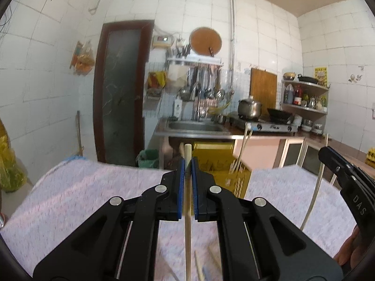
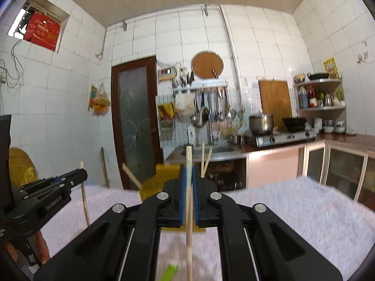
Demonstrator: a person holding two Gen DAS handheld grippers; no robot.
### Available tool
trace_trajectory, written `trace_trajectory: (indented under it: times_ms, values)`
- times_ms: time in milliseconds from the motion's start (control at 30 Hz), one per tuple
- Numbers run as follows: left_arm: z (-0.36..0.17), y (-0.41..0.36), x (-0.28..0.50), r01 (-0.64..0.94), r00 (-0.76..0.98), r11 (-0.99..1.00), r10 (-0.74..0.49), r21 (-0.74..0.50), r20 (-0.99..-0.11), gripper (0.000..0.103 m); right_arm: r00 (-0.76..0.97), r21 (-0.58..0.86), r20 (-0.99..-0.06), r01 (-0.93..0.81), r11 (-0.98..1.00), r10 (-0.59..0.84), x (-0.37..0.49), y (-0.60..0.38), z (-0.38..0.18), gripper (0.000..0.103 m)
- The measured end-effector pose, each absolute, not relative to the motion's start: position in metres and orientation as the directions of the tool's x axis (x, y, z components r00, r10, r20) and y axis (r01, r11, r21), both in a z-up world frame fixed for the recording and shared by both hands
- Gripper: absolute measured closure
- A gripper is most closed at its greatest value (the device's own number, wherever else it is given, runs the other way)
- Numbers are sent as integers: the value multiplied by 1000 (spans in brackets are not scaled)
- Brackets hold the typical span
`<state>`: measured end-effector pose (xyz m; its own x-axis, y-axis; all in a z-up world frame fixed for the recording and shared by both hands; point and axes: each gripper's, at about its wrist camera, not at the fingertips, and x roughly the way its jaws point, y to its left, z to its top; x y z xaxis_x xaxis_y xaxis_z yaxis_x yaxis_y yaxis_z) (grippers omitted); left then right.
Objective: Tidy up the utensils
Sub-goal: 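Lift both chopsticks and carry them above the yellow holder with both tools, then open both tools to drop the chopsticks into the holder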
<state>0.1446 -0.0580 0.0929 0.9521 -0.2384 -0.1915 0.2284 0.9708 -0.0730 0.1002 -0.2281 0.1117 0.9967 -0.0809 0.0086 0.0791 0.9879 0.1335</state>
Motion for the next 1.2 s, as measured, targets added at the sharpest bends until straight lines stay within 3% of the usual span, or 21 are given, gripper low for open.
trace_trajectory:
  times_ms: [367,600,767,1067,1100,1133,1167,1200]
  values:
    - [187,-83,199,258,966,962,-256,-87,29,98,989,159,128,53,986,-73,175,-249,182,97]
    - [198,-106,265,244,967,964,-233,-103,104,98,980,166,181,49,985,-79,238,-259,196,97]
    - [162,-117,315,223,975,970,-219,-96,48,98,984,159,164,36,987,-62,275,-260,169,97]
    - [113,-110,338,215,969,972,-224,-96,-105,98,999,140,-8,44,989,-44,305,-258,107,97]
    - [114,-108,336,215,968,972,-224,-92,-116,95,998,133,-28,55,990,-51,301,-258,108,96]
    - [117,-104,332,218,963,972,-228,-85,-143,80,997,129,-46,66,989,-60,298,-259,109,94]
    - [119,-100,329,219,960,972,-230,-87,-161,51,995,129,-66,80,988,-72,292,-260,112,73]
    - [122,-95,322,217,958,972,-230,-91,-173,39,994,139,-76,93,986,-83,284,-262,115,53]
